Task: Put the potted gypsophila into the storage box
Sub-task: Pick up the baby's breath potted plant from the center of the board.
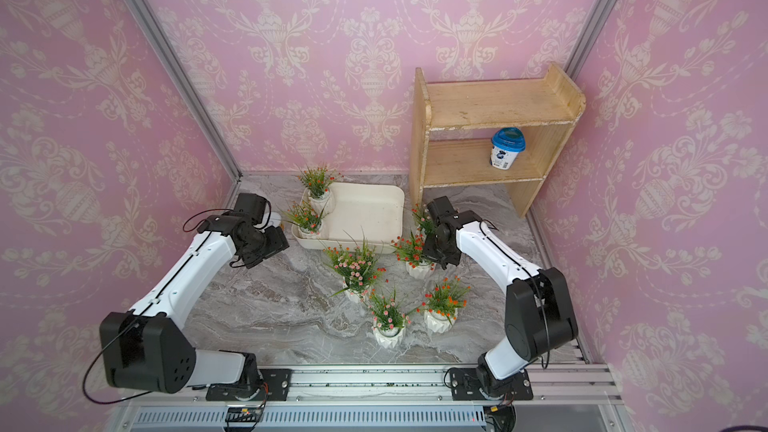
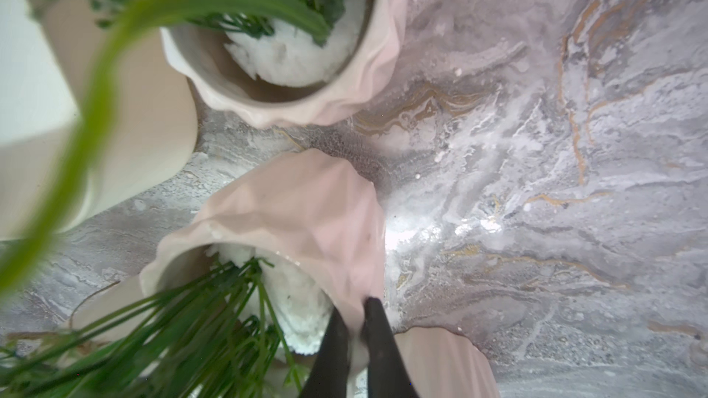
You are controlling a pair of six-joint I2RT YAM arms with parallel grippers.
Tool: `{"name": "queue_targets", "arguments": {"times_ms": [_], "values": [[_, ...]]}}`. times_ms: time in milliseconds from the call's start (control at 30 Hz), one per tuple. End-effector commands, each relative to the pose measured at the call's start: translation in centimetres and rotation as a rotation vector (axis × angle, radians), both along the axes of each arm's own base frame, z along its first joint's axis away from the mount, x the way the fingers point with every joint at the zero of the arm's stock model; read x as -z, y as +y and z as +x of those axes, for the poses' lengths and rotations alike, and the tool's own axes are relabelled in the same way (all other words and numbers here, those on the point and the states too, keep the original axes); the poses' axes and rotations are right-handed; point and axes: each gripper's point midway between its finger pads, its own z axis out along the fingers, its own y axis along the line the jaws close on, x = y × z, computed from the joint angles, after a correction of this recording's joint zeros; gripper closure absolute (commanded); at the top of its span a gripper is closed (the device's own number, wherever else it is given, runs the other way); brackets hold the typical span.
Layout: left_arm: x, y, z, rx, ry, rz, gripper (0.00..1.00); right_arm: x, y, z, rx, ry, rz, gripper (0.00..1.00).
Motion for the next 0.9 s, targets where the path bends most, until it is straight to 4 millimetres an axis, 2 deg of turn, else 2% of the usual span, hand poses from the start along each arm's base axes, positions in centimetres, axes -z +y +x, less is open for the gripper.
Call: {"name": "queue_targets", "arguments": {"times_ms": [0, 467, 567, 667, 800, 867], "values": [[-0.6, 0.1, -0.3, -0.007, -0.018, -0.014, 0.22, -3.7, 0.6, 0.7, -0.035, -0.087, 0.022, 0.96], [-1.1, 0.3, -0.2, -0.011, -0.029, -0.015, 0.22, -7.1, 1.8, 2.1, -0.125, -0.124, 0.033, 0.96], [-1.3, 0.5, -0.3, -0.009, -0.029, -0.01, 0.22, -8.5, 2.4, 2.6, -0.15, -0.143, 0.034, 0.96], [-1.7, 0.9, -0.4, -0.013, -0.031, 0.003, 0.22, -10.0, 3.2, 3.4, -0.173, -0.161, 0.033, 0.95], [-2.4, 1.3, -0.3, -0.016, -0.049, 0.012, 0.15, -12.1, 4.4, 4.9, -0.201, -0.192, 0.031, 0.95], [-2.7, 1.5, -0.2, -0.02, -0.057, 0.011, 0.13, -12.8, 5.7, 5.9, -0.217, -0.208, 0.048, 0.94]]}}
